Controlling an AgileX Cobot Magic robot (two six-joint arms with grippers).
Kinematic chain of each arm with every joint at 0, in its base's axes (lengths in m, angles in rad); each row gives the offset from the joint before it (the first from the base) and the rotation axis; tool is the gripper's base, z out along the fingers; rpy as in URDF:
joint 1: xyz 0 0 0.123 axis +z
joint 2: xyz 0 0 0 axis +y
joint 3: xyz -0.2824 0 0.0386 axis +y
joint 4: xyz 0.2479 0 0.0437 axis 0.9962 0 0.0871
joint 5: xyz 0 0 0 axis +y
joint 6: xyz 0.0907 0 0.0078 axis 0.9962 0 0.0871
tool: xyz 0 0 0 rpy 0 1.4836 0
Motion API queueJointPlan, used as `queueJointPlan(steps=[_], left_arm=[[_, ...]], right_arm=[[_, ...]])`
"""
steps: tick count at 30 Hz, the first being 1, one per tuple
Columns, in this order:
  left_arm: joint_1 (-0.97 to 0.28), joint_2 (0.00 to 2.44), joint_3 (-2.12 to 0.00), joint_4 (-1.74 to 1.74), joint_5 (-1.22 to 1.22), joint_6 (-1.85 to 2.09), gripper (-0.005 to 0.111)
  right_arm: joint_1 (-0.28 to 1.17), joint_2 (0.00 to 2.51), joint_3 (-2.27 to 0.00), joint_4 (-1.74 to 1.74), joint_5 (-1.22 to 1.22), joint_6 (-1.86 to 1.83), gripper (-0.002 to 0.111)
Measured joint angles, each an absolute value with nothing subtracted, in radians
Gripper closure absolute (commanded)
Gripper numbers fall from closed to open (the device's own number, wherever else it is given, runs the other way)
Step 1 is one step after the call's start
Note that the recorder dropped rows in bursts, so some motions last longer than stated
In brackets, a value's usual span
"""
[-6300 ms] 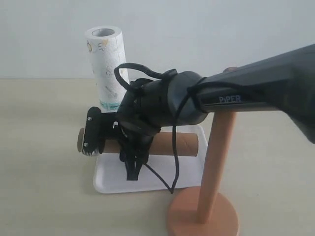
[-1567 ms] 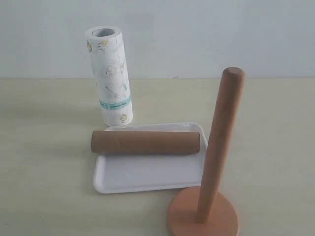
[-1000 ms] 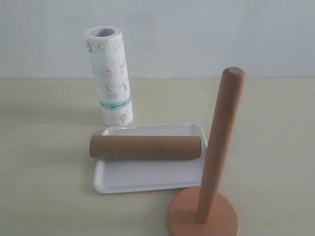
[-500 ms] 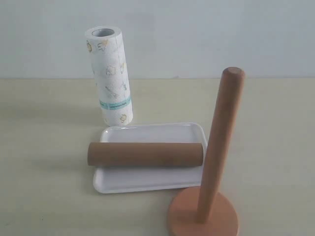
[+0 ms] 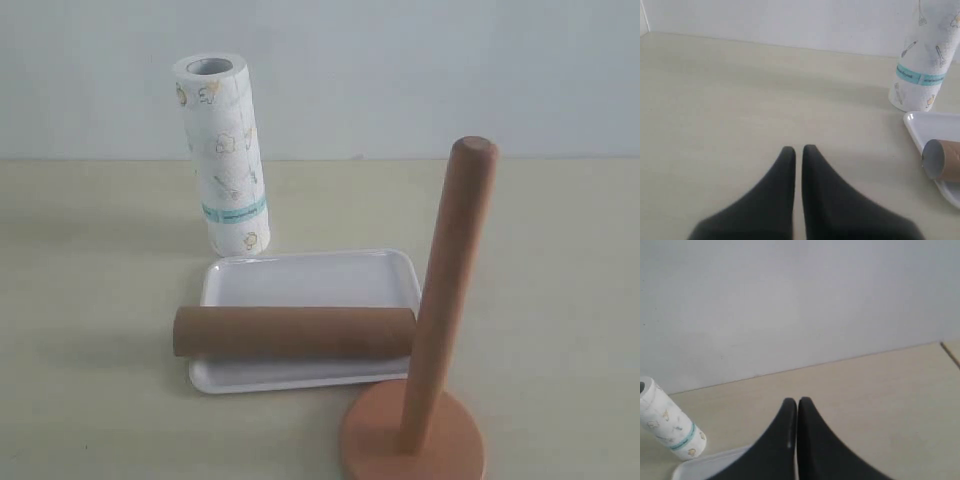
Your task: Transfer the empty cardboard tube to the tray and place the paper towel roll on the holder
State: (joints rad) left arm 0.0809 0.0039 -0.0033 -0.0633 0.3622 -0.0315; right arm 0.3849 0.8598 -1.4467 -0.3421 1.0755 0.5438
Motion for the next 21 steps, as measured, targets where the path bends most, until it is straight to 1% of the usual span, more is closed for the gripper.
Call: queueJointPlan(steps=[3,5,10,13,18,21], left_arm=[[0.081,0.004,-0.003,-0.063,0.362,-0.031,0.103],[0.081,0.004,-0.003,-0.063,0.362,-0.031,0.103],[0.081,0.004,-0.003,-0.063,0.362,-0.031,0.103],[0.081,0.004,-0.003,-0.063,0.362,-0.031,0.103],[0.081,0.004,-0.003,-0.063,0.362,-0.031,0.103],[0.081,0.004,-0.003,-0.063,0.362,-0.031,0.103]], right_arm=[[0.303,0.824,-1.331,-0.240,0.996,0.576,0.108],[0.268,0.790,-1.216,-0.184,0.888,0.582,0.108],[0.252,0.698,-0.886,-0.132,0.572,0.586,0.108],[0.251,0.637,-0.714,-0.116,0.433,0.586,0.108],[0.251,0.513,-0.495,-0.065,0.309,0.588,0.108],[0.249,0.439,-0.372,-0.053,0.183,0.588,0.108]])
